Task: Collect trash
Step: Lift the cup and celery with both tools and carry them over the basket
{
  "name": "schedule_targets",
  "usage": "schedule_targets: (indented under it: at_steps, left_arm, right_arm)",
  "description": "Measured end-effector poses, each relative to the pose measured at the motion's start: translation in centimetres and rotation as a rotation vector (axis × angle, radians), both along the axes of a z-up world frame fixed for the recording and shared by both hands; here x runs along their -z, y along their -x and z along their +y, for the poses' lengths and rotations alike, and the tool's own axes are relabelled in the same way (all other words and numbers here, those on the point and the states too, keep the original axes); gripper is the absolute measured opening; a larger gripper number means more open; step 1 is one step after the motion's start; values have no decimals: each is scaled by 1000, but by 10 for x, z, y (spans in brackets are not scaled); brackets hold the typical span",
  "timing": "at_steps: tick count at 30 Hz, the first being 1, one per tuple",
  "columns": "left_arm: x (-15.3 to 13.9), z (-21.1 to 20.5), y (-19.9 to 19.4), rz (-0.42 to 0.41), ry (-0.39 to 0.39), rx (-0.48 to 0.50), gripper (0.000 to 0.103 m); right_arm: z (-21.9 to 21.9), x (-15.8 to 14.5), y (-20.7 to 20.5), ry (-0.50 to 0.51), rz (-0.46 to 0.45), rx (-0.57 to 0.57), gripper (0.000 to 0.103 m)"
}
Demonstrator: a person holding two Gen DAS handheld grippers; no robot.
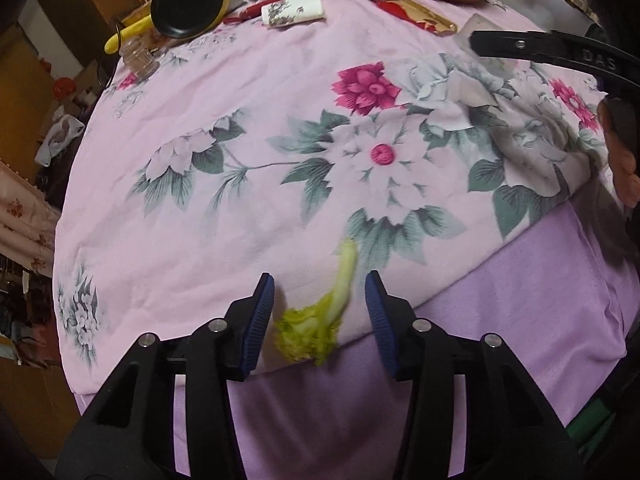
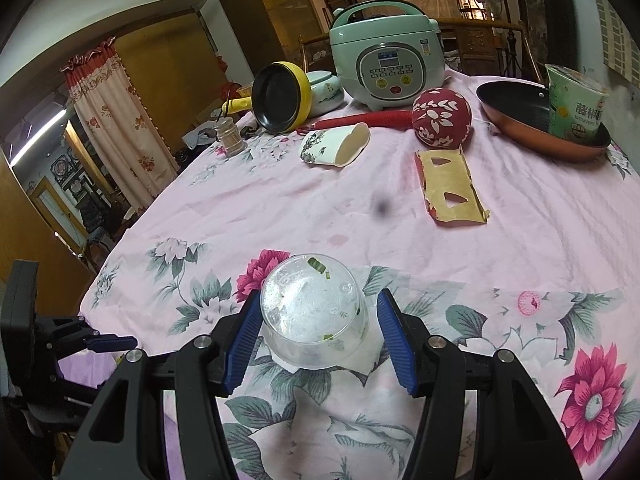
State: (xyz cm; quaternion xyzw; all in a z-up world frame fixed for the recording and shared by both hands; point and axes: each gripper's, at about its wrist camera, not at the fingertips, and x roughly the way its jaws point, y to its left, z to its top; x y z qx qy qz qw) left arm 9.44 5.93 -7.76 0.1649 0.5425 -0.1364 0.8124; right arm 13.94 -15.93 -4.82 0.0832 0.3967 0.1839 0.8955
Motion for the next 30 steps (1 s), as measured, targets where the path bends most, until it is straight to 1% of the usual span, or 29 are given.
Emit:
schedule_targets:
  at_steps: [3,4,7,8,10,11,12,13,14,17,20,26,28,30]
  left_arm:
    - [3,13,-5,35,39,-18,42]
    - [4,14,-3,38,40,-11,41]
    - [6,6,9,26,3,42,34]
    - [5,4,11,24,-3,53,33]
    - [5,3,12,29,-1,45,30]
    - [5,4,11,41,12,36,28]
    - [5,4,10,50,20,30,24]
    - [4,4,10,51,16,24,17]
    - [4,3,11,49,7,18,14]
    - [-3,5,14,30,12,-24,13]
    - [-16,9,19,-31,14,-75,13]
    - [-28,16,28,-92,5,-180,13]
    - [-32,21,30,-104,18,-219,13]
    - [-37,27,34,-120,28,-264,13]
  right_arm:
    - [0,-1,0,0,-4,-4,58]
    - [0,0,0,0,-6,-6,58]
    - [1,1,-1,6,-2,-6,58]
    - [1,1,-1,9,1,-6,58]
    - [1,3,-3,12,7,-4,58]
    - [2,3,-3,14,8,-3,58]
    - [2,4,-3,15,9,-2,58]
    - [1,4,-3,15,10,-2,58]
    - [2,3,-3,15,8,-2,58]
    - [2,2,-2,15,-2,-7,58]
    - [5,-1,1,25,-16,-21,58]
    - [21,-1,12,115,-8,-37,58]
    - [26,-3,20,133,-13,-52,58]
    - [29,-6,31,130,-11,-70,58]
